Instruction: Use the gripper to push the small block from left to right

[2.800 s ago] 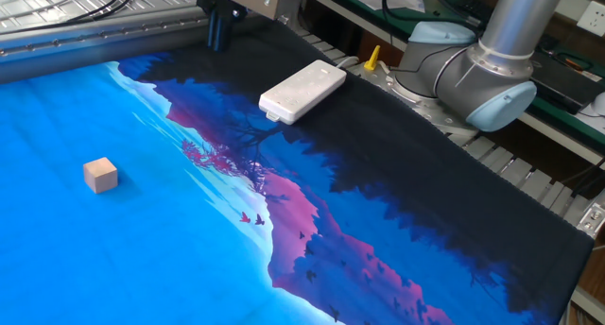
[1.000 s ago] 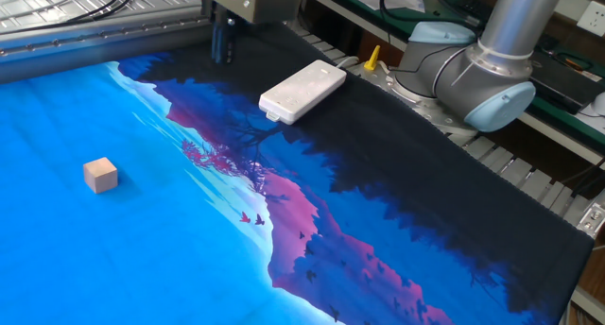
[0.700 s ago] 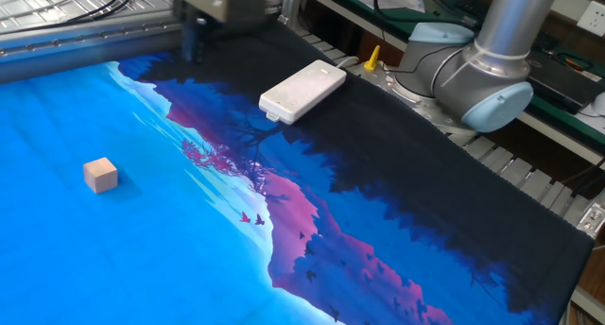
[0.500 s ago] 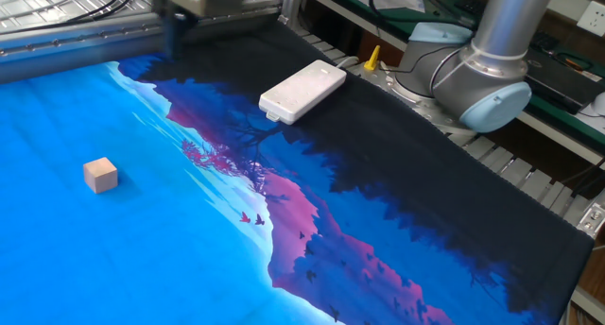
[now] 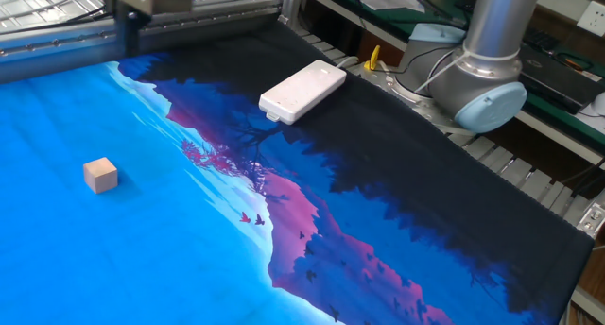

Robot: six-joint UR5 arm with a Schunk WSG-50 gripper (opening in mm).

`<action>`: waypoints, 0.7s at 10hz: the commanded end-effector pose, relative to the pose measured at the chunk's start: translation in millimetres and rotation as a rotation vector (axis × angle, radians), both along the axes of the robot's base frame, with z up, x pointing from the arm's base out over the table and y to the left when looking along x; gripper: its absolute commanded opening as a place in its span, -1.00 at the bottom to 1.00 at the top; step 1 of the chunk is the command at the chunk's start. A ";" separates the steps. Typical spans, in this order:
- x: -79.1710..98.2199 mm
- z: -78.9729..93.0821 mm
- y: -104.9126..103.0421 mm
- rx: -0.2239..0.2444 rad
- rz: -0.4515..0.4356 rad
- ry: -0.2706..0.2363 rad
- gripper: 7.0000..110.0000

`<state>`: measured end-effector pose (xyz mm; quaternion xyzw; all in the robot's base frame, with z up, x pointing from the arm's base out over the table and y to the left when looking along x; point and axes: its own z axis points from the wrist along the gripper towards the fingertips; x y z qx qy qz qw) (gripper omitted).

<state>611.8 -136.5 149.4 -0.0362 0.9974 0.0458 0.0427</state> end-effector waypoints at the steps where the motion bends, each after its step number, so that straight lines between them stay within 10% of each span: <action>1: 15.3 -23.6 -18.2 -0.022 0.020 -0.024 -1.00; 7: 11.9 -38.0 -22.9 -0.036 0.049 0.011 -1.00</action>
